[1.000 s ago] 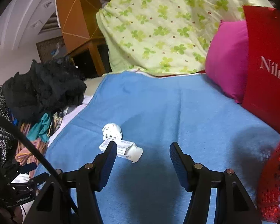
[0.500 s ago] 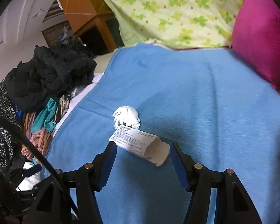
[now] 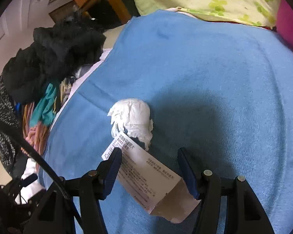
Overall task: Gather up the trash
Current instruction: 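Grasp the white medicine box with the right gripper and lift it, then grasp the white crumpled tissue with the left gripper while the right gripper holds the box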
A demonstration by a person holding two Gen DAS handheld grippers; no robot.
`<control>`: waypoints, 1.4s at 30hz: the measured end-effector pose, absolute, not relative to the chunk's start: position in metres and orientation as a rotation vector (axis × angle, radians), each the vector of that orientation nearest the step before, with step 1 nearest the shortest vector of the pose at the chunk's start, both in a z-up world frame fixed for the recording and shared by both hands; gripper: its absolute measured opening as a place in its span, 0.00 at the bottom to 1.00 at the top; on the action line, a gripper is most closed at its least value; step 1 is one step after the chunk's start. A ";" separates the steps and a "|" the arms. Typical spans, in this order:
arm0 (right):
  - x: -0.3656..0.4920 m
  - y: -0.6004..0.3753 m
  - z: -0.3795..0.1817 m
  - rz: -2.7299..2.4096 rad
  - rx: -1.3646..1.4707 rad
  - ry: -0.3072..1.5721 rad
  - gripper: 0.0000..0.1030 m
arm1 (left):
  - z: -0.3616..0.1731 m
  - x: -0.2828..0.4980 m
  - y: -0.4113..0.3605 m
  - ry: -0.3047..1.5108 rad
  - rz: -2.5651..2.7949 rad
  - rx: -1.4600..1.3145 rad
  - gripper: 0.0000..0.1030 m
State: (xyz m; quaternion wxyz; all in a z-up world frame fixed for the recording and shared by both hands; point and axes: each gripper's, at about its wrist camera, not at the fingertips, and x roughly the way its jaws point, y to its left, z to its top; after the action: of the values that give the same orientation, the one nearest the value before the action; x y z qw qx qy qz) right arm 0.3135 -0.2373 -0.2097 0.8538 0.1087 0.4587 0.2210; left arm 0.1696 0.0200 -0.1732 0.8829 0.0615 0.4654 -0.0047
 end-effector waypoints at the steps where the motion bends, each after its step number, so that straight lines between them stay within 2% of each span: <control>1: 0.310 -0.236 -0.208 0.502 0.239 0.988 0.62 | -0.173 0.170 0.021 0.969 -0.012 0.125 0.62; 11: 0.258 -0.168 -0.209 0.421 -0.108 0.944 0.61 | -0.160 0.160 0.010 0.950 -0.036 0.133 0.62; 12: 0.259 -0.165 -0.211 0.394 -0.117 0.946 0.49 | -0.157 0.158 0.011 0.944 -0.034 0.133 0.62; 13: 0.259 -0.162 -0.212 0.378 -0.132 0.945 0.41 | -0.154 0.158 0.011 0.939 -0.032 0.134 0.62; 20: 0.245 -0.185 -0.195 0.330 -0.059 0.941 0.40 | -0.142 0.168 0.002 0.922 -0.065 0.131 0.62; 27: 0.217 -0.264 -0.159 0.237 0.153 0.842 0.40 | -0.136 0.231 -0.039 0.890 -0.181 0.128 0.62; 32: 0.209 -0.300 -0.151 0.173 0.210 0.809 0.40 | -0.143 0.292 -0.081 0.920 -0.266 0.107 0.70; 40: 0.216 -0.301 -0.154 0.152 0.169 0.809 0.40 | -0.166 0.344 -0.114 1.008 -0.301 0.057 0.70; 42: 0.214 -0.300 -0.153 0.158 0.161 0.799 0.40 | -0.176 0.352 -0.116 1.032 -0.290 0.032 0.64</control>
State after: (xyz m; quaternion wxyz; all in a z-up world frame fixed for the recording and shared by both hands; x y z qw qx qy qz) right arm 0.2135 -0.3004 -0.1535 0.9151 0.0782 0.3881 0.0767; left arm 0.3516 -0.1163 -0.1757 0.8596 0.0151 0.4916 -0.1384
